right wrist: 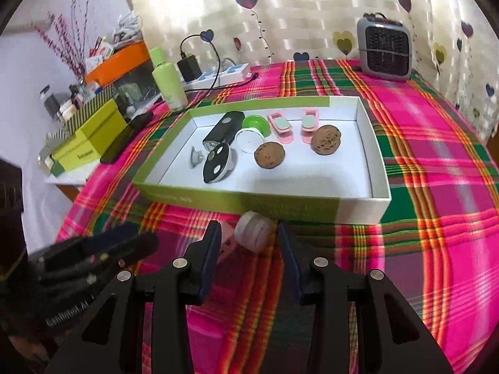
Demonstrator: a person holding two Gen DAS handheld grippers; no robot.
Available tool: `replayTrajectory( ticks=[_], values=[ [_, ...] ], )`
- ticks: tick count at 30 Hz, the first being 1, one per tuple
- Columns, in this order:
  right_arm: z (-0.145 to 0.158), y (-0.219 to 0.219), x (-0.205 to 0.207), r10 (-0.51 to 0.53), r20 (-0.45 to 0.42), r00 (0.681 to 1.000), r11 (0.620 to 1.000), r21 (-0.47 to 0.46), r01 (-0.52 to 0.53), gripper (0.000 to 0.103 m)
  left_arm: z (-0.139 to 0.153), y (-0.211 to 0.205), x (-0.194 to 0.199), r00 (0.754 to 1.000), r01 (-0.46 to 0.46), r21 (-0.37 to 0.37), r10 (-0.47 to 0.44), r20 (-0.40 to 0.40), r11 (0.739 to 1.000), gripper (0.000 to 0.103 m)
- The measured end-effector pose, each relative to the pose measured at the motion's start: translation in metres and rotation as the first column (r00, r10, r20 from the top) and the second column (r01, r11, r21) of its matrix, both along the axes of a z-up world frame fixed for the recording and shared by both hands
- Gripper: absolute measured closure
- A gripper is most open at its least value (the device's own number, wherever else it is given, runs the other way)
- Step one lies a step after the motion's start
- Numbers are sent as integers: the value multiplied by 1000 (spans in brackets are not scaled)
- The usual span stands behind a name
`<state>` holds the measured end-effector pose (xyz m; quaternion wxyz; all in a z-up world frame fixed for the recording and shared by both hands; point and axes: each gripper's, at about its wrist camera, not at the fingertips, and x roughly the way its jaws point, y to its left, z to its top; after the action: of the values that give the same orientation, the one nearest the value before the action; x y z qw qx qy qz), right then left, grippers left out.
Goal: Organize objects
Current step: 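Grasp the pink piece with the left gripper while the right grasps the white cap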
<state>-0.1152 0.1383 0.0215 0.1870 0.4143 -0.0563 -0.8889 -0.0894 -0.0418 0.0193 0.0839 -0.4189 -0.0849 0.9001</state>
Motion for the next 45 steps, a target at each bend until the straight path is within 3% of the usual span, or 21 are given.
replayTrajectory(
  ticks=[14,19,34,45],
  values=[
    [-7,3,-11,-58,47,997,998,-20,59,64,-3,1,-3,1000,10,7,-10,10,1000,63],
    [-9,9,-11,-82,50,995,997,-12,82,83,-1,7,-2,1000,22,11,-22,5,1000,63],
    [-7,30,-3,-108,36,993,994,8,108,83,4,25,-4,995,103,42,-103,3,994,63],
    [-4,42,4,-121,28,992,993,18,121,83,0,52,-13,984,175,2,-175,16,984,63]
  ],
)
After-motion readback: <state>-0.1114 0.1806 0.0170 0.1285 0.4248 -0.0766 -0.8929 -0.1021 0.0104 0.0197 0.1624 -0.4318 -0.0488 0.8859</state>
